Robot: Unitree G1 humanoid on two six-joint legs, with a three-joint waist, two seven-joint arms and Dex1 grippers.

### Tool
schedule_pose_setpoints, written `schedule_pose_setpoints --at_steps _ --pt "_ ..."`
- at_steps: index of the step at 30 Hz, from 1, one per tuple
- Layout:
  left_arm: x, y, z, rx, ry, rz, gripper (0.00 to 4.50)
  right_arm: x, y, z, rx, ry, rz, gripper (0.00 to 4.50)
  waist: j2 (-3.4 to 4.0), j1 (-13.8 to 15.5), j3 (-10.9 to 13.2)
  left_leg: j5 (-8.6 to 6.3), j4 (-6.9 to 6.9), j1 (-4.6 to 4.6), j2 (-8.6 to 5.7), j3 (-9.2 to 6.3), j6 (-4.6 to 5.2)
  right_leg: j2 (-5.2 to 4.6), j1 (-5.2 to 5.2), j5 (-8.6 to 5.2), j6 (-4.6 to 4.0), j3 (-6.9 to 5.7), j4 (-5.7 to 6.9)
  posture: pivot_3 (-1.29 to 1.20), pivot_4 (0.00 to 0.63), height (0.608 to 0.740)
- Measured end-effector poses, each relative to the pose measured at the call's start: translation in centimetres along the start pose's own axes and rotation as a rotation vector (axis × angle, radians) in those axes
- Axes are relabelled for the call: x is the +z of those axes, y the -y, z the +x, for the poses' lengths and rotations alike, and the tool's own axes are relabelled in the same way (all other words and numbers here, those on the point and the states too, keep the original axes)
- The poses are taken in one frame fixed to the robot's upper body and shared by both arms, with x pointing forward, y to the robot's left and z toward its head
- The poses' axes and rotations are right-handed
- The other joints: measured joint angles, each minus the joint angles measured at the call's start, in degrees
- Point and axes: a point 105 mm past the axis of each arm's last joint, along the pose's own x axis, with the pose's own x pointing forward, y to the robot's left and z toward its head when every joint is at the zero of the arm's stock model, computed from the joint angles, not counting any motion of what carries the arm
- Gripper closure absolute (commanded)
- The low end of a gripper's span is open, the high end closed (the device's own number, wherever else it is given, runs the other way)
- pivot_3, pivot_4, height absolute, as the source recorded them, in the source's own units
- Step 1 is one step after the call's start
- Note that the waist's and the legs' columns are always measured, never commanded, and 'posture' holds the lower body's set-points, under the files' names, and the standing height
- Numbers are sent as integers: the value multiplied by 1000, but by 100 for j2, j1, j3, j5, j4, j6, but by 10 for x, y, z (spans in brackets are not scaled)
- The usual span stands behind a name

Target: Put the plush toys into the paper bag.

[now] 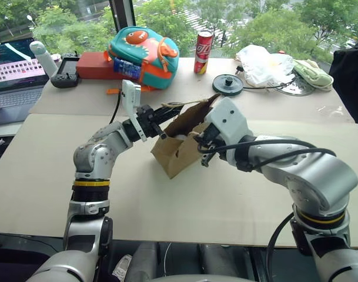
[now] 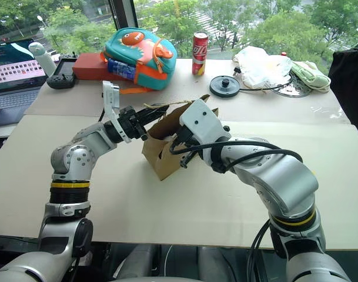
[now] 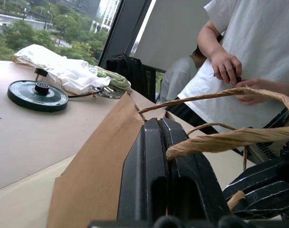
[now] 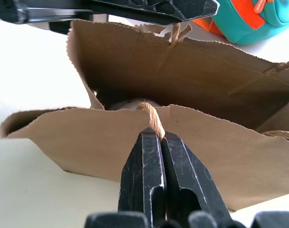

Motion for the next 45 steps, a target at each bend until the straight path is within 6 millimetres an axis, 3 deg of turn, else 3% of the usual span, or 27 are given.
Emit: schedule_pose_setpoints --at_steps 6,10,12,16,25,28,32,38,39,45 --pt "-1 5 -4 -35 -53 -1 2187 2 15 -7 -49 21 32 1416 0 -14 0 0 -1 2 1 1 0 2 -1 0 0 0 1 0 150 739" --pt "-2 5 -8 -38 -76 -18 655 7 19 -12 -38 57 56 8 0 -9 0 0 -1 1 1 1 0 1 0 0 0 0 -1 0 150 739" --pt "-1 3 -11 -34 -86 -23 32 10 20 -15 -22 83 75 0 0 -11 0 0 -1 1 1 1 0 1 0 0 0 0 0 0 150 739" --pt "6 3 -19 -41 -97 -62 32 17 24 -27 12 138 104 0 0 -9 0 0 -1 0 1 1 0 1 0 0 0 -1 -1 0 150 739" --pt "45 19 -43 -60 -69 -113 32 43 26 -67 149 310 93 0 0 -22 0 -1 -6 4 5 3 1 1 1 -1 1 -1 -3 0 150 739" --pt "31 17 -61 -4 -127 -114 0 45 21 -77 211 380 128 713 0 -30 0 0 -13 12 9 7 0 3 3 -1 0 2 -2 0 150 739" --pt "9 11 -89 80 -219 -117 0 24 8 -90 302 337 175 2077 0 -2 1 0 -12 5 5 9 0 -2 1 -1 -1 3 -6 0 150 739" --pt "-6 14 -99 82 -257 -74 0 9 -19 -101 447 283 161 4266 -2 27 2 0 -8 11 7 14 0 -1 11 -8 8 3 -16 0 150 739" --pt "-8 14 -99 80 -262 -72 0 7 -23 -100 460 266 151 4452 -2 22 2 0 -8 11 7 15 0 -1 10 -10 13 3 -15 0 150 739" --pt "-18 20 -93 39 -298 3 0 -29 -40 -75 458 39 75 4452 -3 -8 3 0 -12 9 9 21 -1 0 3 -15 20 9 -20 0 150 739"
